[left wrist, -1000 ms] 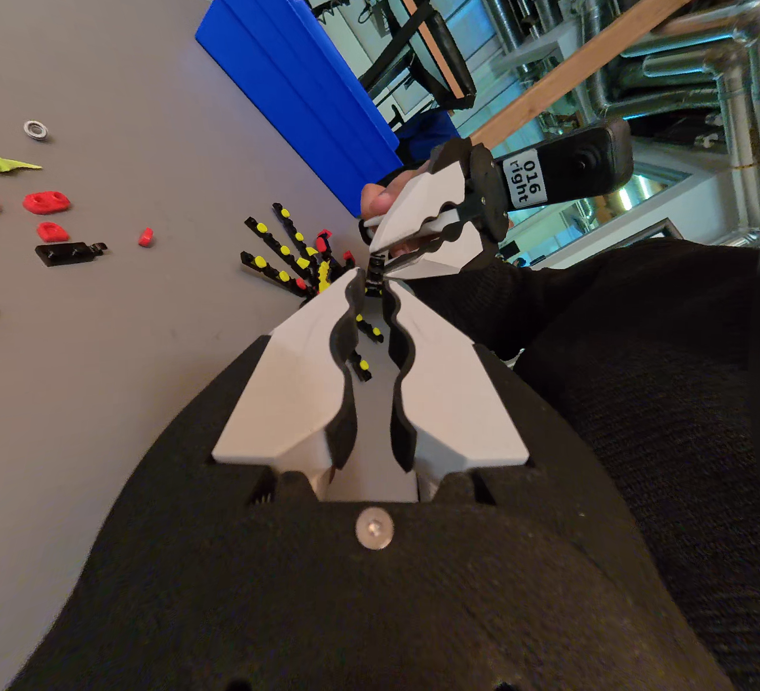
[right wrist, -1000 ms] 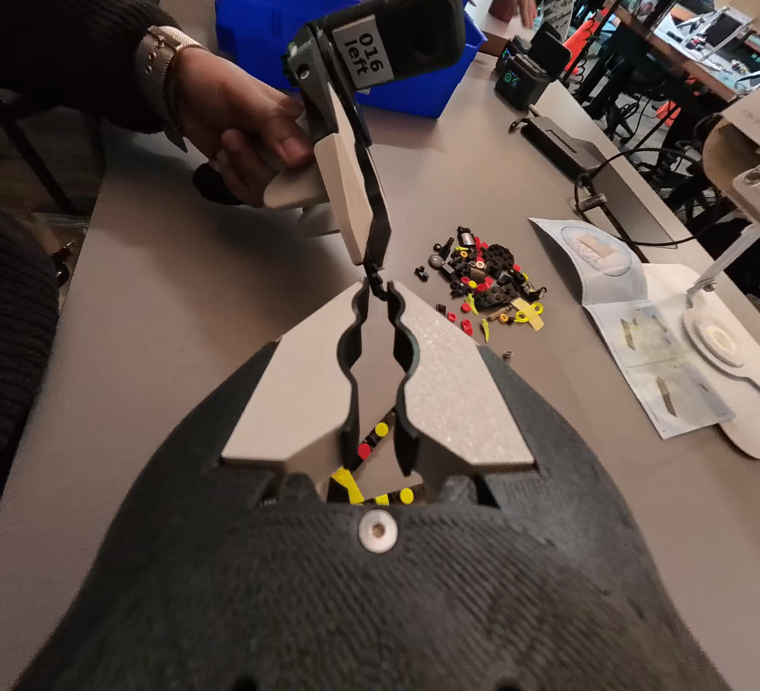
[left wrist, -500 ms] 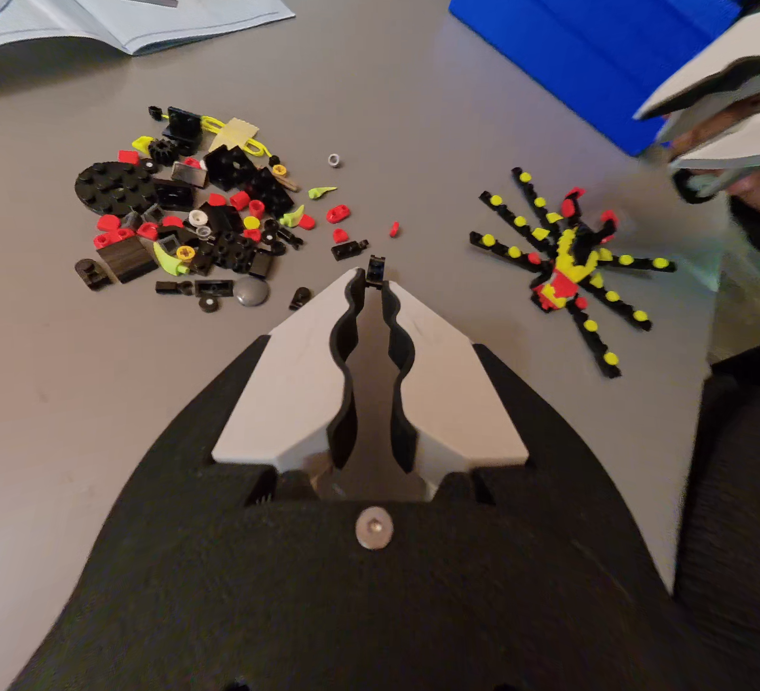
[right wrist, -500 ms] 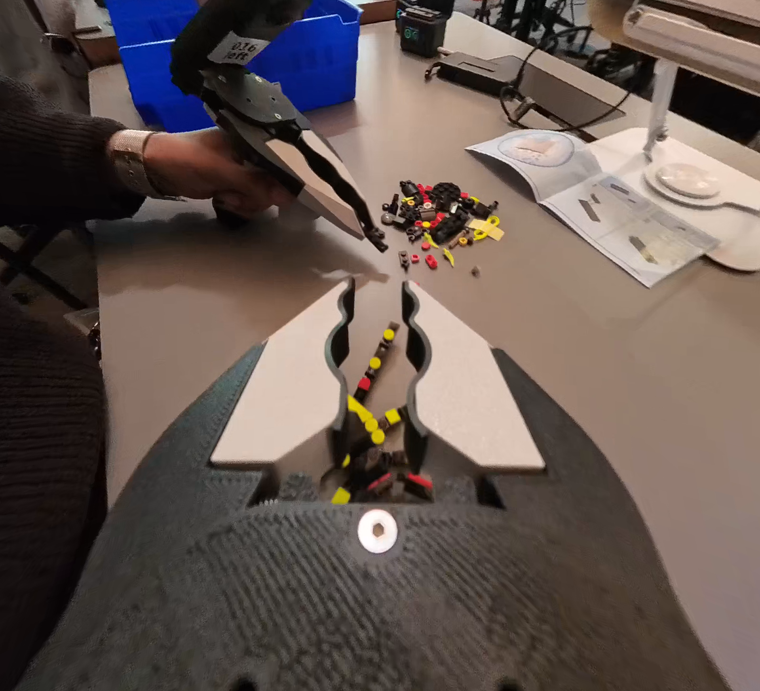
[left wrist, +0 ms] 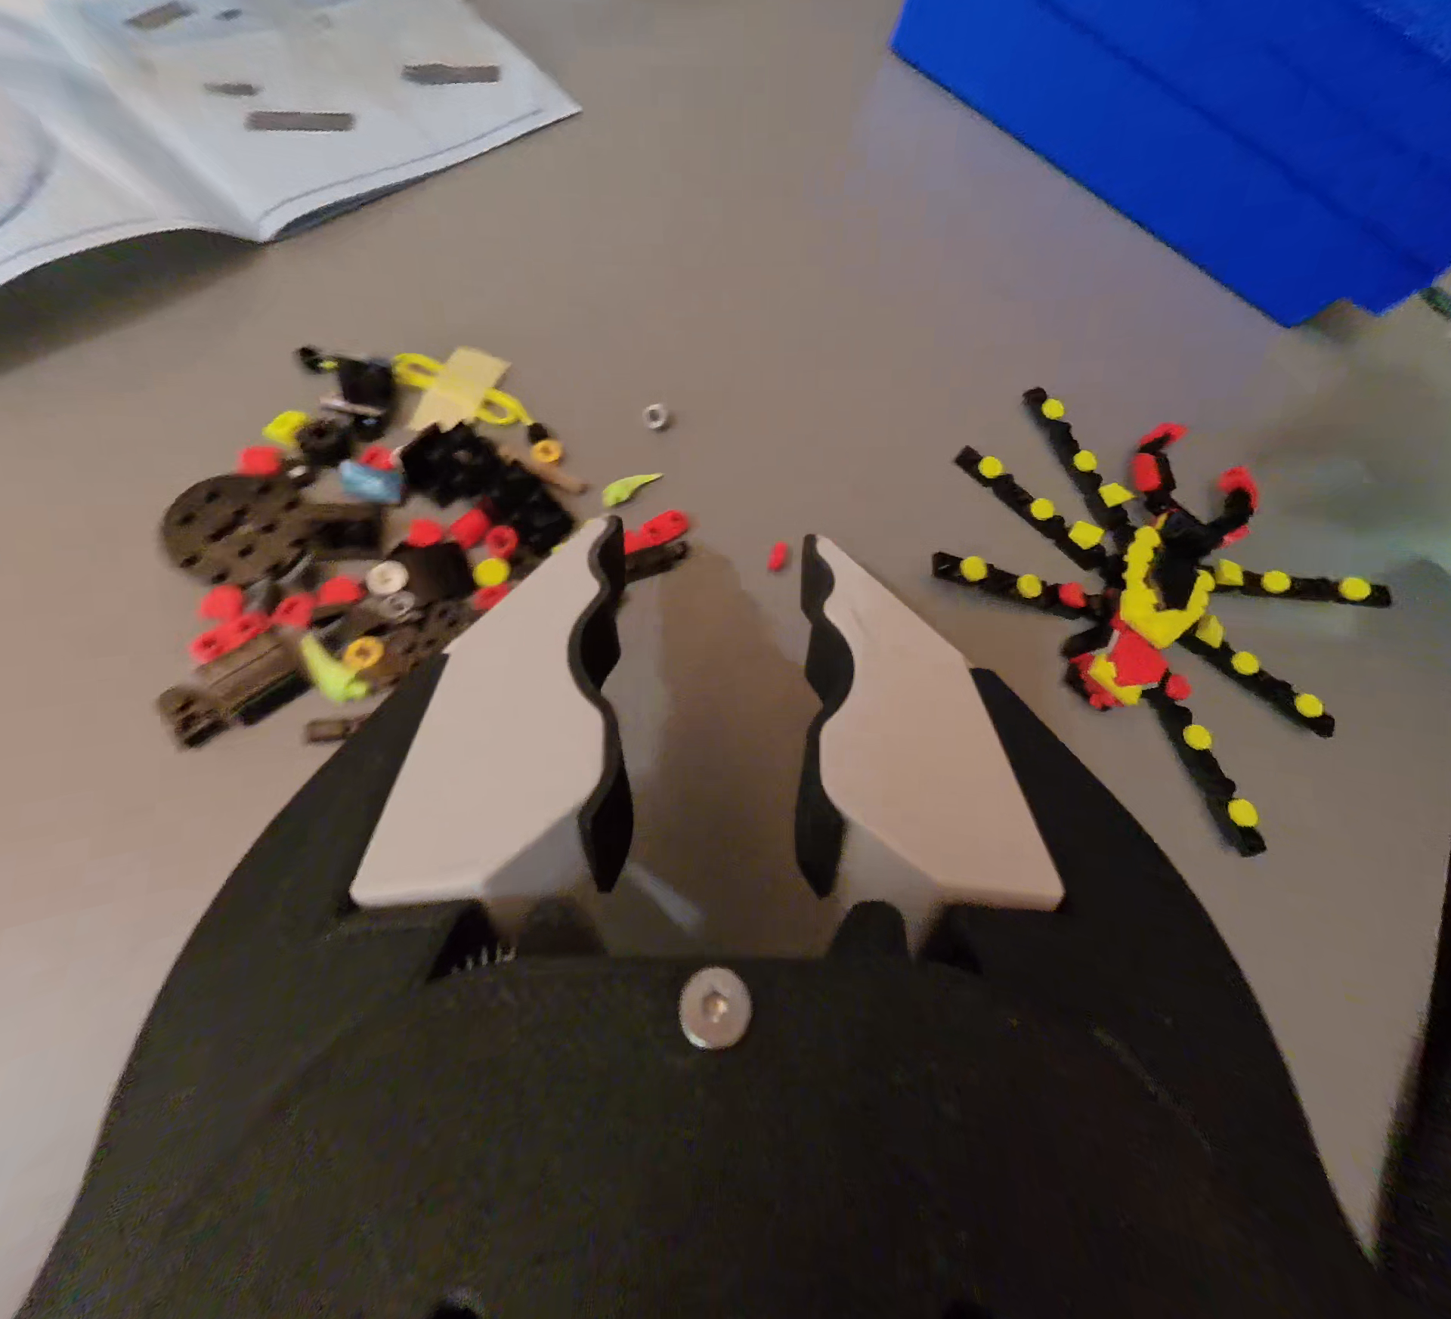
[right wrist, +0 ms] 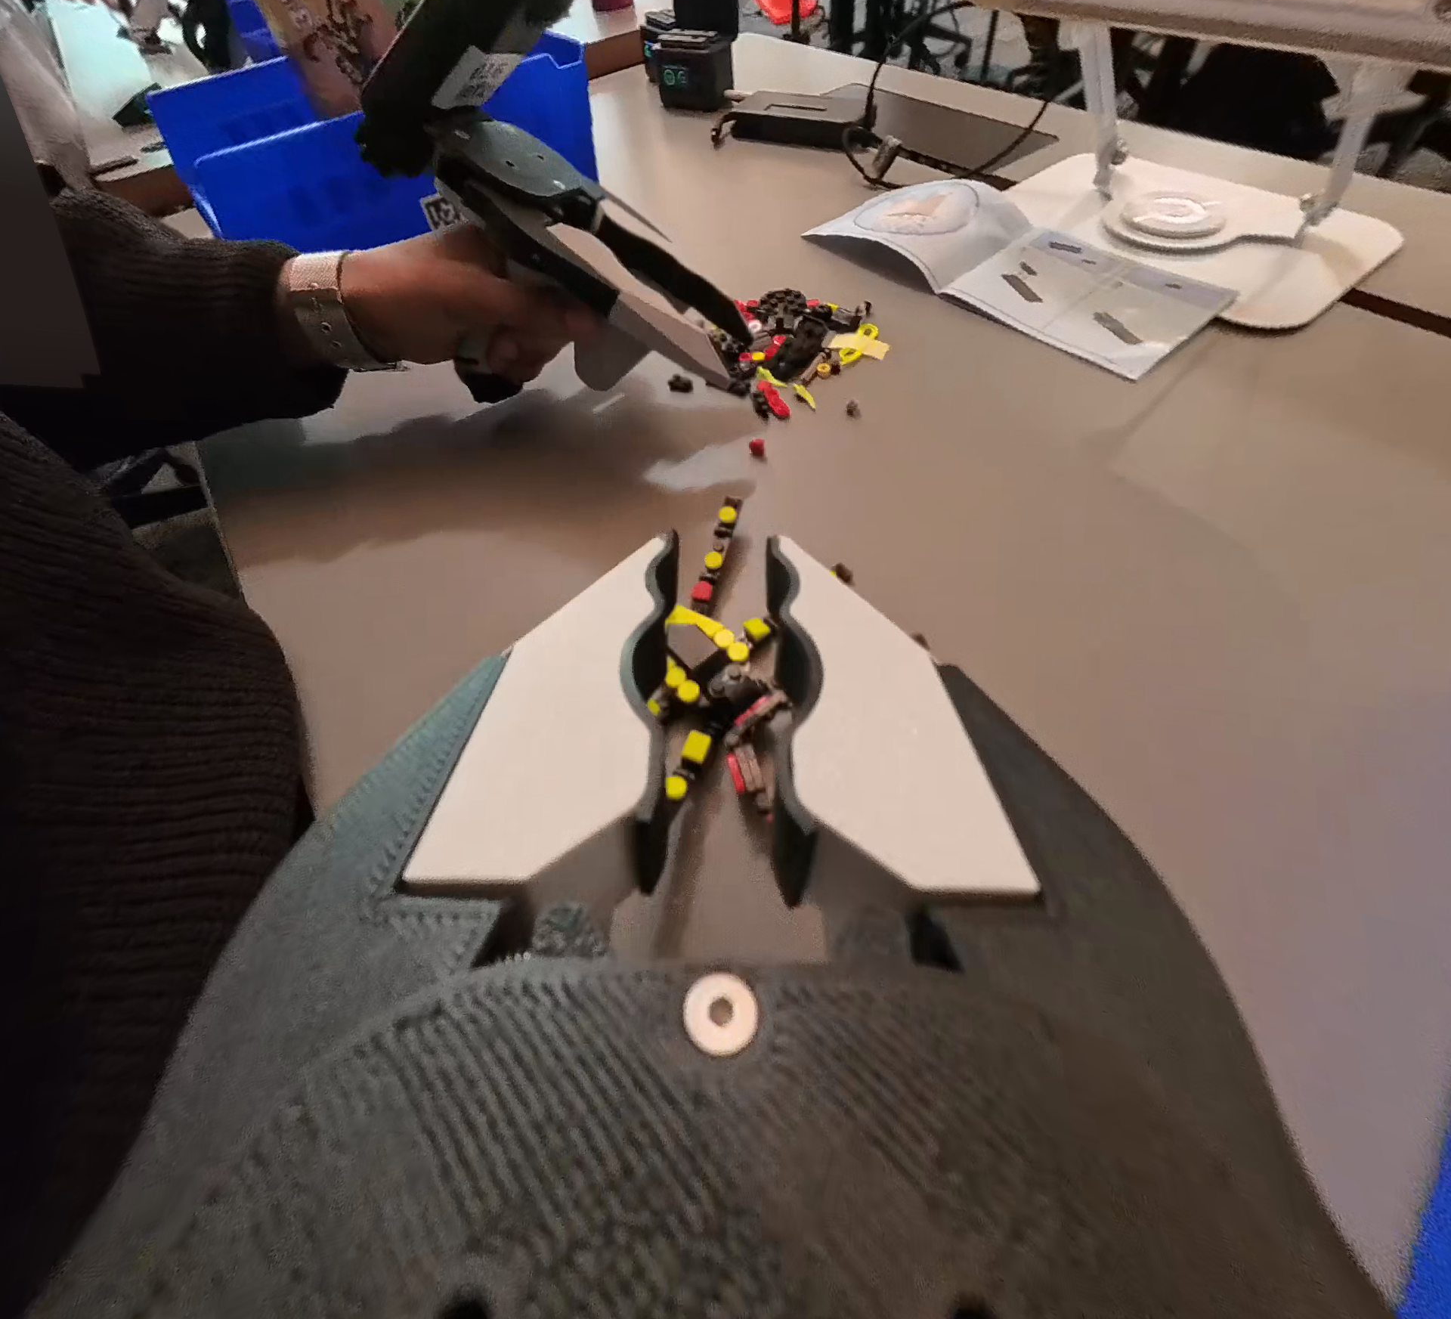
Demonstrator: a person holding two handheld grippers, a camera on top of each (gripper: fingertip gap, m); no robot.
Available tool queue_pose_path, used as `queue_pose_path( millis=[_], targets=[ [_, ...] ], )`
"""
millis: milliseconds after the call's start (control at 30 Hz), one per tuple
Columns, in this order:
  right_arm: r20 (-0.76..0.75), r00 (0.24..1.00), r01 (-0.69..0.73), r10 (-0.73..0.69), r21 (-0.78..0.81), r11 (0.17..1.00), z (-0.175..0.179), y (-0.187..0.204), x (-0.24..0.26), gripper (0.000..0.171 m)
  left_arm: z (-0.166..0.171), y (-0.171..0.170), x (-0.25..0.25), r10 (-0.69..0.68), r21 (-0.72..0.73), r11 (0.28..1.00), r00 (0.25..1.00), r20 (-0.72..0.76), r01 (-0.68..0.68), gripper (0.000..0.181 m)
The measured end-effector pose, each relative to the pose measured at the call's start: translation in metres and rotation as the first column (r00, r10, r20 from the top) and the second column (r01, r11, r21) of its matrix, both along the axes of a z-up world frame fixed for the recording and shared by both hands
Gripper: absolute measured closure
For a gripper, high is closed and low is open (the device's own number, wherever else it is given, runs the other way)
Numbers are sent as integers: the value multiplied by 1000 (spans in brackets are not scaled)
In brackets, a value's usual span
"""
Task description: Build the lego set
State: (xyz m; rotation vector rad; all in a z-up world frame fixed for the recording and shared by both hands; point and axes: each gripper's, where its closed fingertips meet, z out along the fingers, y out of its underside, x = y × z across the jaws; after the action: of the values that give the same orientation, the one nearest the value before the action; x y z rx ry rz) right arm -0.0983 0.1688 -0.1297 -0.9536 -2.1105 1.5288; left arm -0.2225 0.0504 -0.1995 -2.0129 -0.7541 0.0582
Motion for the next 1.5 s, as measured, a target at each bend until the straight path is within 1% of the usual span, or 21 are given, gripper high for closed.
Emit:
queue_pose_path(
  millis=[67, 133, 200, 267, 333, 367, 433, 500, 600, 767, 833, 933, 1033, 1167, 1300, 1500],
  targets=[
    [7, 1000, 17, -17, -9, 1000, -1, 7, 1, 150, -5, 14, 7, -54, -45, 998, 998, -24, 53, 129],
    [10, 1000, 24, -24, -12, 1000, -2, 11, 1, 150, -12, 20, 4, -64, -132, 990, 995, -82, 53, 121],
    [16, 1000, 23, -23, -5, 1000, -5, 13, 1, 150, -19, 16, -10, -17, -232, 973, 986, -167, -23, 118],
    [23, 1000, 16, -16, 7, 1000, -9, 12, 1, 150, -20, 7, -20, 23, -274, 958, 975, -220, -85, 119],
    [27, 1000, 11, -11, 14, 1000, -10, 11, 1, 150, -13, 3, -22, 52, -231, 967, 973, -224, -105, 121],
    [30, 1000, 8, -8, 14, 1000, -11, 10, 0, 150, -7, 5, -19, 51, -184, 979, 977, -205, -90, 121],
    [41, 999, 2, -2, 9, 1000, -12, 8, 0, 150, 4, 14, -4, 7, -69, 997, 989, -146, -17, 124],
    [52, 999, -6, 6, 8, 1000, -14, 5, -1, 150, 9, 23, 13, -58, 13, 998, 994, -93, 60, 126],
    [73, 997, -26, 24, 30, 999, -21, 0, -3, 149, 10, 33, 42, -191, 48, 980, 979, -65, 195, 130],
    [112, 991, -77, 67, 84, 994, -34, -10, -4, 148, 15, 45, 96, -417, 127, 901, 909, -10, 415, 138],
    [136, 986, -113, 99, 100, 989, -41, -17, -2, 148, 9, 48, 112, -459, 114, 884, 888, 20, 454, 138],
    [163, 976, -170, 146, 144, 975, -51, -28, 1, 146, -2, 52, 123, -479, 43, 877, 877, 16, 478, 137],
    [174, 968, -216, 182, 205, 955, -60, -37, 4, 143, -11, 57, 127, -479, -22, 877, 878, 6, 479, 135],
    [178, 964, -246, 198, 310, 918, -74, -39, 4, 140, -16, 63, 129, -485, -59, 873, 875, 14, 485, 134],
    [183, 954, -285, 237, 317, 904, -76, -46, 3, 138, -26, 65, 133, -504, -125, 855, 863, 34, 504, 135],
    [194, 935, -351, 296, 402, 846, -87, -50, 0, 137, -29, 67, 135, -516, -131, 845, 855, 52, 518, 135]
  ],
)
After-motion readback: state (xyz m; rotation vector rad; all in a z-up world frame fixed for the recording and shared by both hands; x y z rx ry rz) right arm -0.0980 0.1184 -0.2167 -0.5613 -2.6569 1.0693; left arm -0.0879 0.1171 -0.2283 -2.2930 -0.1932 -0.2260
